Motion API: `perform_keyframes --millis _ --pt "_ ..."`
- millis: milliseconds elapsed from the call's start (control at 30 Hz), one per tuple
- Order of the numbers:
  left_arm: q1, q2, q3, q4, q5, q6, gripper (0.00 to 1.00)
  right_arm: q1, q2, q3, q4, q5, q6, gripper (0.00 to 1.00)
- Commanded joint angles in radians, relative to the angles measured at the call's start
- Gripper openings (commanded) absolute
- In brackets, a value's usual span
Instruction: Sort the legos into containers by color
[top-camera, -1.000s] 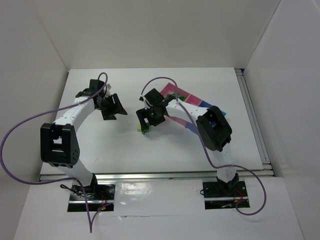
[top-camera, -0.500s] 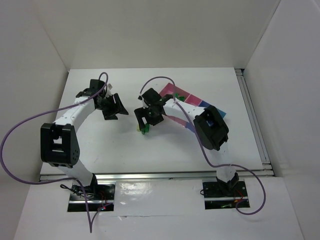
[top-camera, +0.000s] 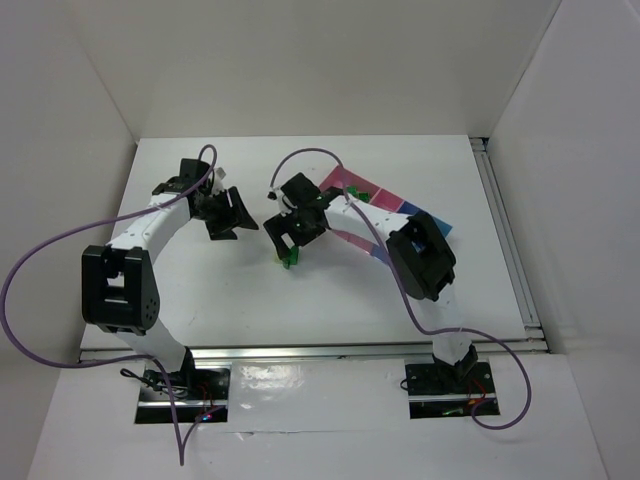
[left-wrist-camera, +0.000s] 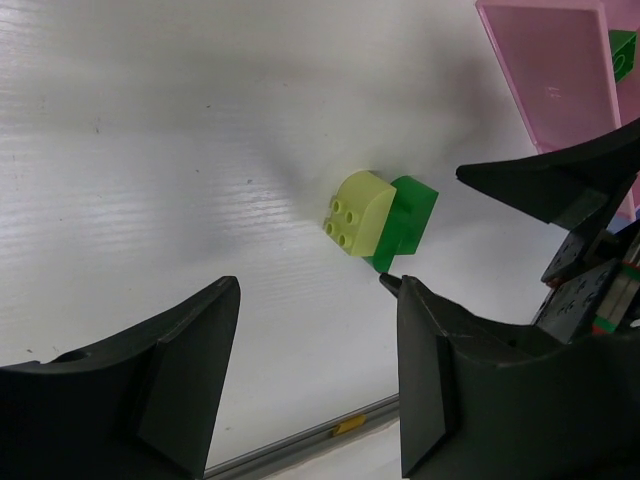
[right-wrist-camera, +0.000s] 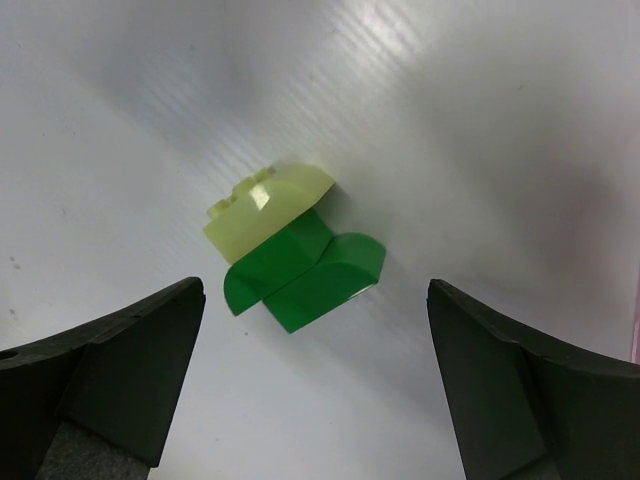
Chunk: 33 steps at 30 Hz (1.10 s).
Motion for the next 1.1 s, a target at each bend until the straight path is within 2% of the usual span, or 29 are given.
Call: perform_keyframes --millis 0,300,533,633,767,900,1067 --pt "0.003 0.019 0.02 0.02 0.031 0.012 0.69 -0.008 0.028 0.067 0.046 -0.018 -0.041 1.0" --pt "0.003 0.019 0.032 0.02 0.042 0.012 0.69 -0.017 0.102 0.085 0.091 -0.207 -0.052 0.98" --pt "0.003 0.028 0.032 0.02 0.042 0.012 0.69 0.011 -0.025 -0.074 0.082 -0.234 -0.042 0.94" --pt "0.003 0.028 0.032 0.02 0.051 0.012 0.69 0.021 -0.049 -0.146 0.102 -0.178 -0.033 0.94" --pt "0.003 0.037 0.032 0.02 0.06 0.012 0.69 0.032 -0.062 -0.156 0.08 -0.124 -0.033 0.94" --pt "0.003 0.028 0.032 0.02 0.06 0.012 0.69 0.041 -0.029 -0.124 0.071 -0.021 0.008 0.94" --pt "0.003 0.028 0.032 0.02 0.051 0.012 0.69 0.075 -0.007 -0.061 0.021 0.133 0.144 0.92"
